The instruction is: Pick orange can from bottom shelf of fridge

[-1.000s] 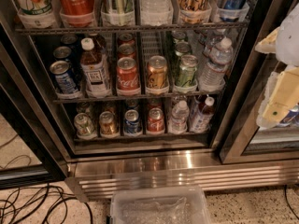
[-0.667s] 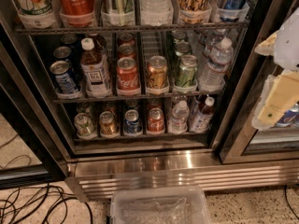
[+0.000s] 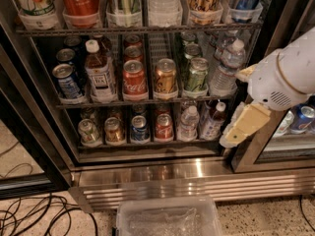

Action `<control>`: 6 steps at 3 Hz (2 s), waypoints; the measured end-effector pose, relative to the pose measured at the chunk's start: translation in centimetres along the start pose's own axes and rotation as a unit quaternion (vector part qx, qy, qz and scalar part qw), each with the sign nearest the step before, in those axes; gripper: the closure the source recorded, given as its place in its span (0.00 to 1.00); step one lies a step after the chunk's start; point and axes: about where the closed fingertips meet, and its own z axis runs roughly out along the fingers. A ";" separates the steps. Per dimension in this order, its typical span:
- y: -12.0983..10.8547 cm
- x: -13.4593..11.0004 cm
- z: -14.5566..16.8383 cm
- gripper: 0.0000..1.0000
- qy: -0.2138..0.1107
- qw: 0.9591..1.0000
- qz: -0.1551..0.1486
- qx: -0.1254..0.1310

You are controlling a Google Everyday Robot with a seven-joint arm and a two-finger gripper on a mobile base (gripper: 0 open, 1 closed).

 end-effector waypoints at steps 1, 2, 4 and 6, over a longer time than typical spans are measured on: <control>-1.5 -1.2 -0.1 0.00 -0.023 0.999 0.002 0.032; -1.5 -1.2 -0.1 0.00 -0.023 0.999 0.002 0.032; 2.3 -5.9 6.0 0.00 -0.103 0.994 0.031 0.031; 5.1 -10.7 11.4 0.00 -0.183 0.978 0.070 0.066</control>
Offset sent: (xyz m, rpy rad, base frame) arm 0.0160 0.0053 0.0088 0.0304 -0.0677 -0.0215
